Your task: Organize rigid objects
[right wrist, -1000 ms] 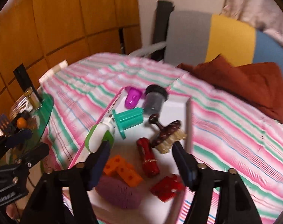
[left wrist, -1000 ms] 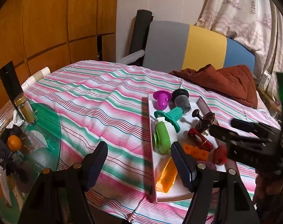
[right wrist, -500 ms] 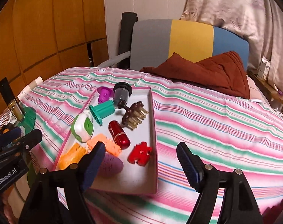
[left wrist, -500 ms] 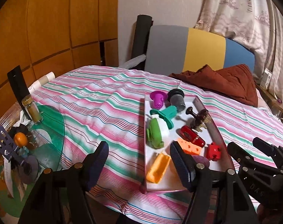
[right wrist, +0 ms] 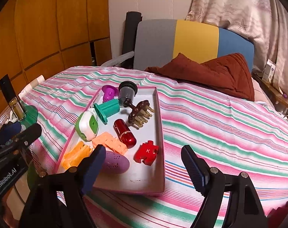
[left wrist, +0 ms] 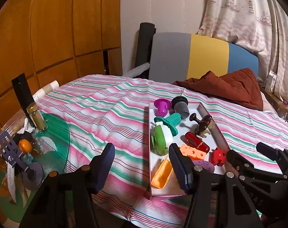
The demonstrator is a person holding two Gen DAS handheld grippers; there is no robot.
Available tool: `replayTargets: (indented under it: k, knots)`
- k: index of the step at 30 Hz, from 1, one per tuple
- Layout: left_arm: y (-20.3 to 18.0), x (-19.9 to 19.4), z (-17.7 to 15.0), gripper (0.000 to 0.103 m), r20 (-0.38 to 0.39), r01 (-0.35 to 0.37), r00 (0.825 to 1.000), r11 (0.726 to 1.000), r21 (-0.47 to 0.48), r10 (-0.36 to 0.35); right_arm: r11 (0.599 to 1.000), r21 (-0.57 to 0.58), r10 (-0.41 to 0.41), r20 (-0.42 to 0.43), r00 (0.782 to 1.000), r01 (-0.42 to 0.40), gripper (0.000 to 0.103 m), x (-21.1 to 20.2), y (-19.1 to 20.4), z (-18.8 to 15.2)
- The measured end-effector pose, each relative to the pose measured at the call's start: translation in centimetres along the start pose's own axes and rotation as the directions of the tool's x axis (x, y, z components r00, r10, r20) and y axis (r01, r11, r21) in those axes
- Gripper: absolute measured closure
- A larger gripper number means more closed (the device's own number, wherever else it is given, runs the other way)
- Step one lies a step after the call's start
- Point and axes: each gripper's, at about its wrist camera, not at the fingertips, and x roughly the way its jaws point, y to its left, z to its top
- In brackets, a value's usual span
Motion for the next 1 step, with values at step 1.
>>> replayTargets:
  k: [1]
  knots:
    - [-0.01, 0.24, -0.04, 0.043, -0.016, 0.008, 1.0, 1.0, -0.002, -0.008, 1.0, -0.001, -0.004, 0.004, 1.0, 0.004, 0.021, -0.02, 0.06, 0.1]
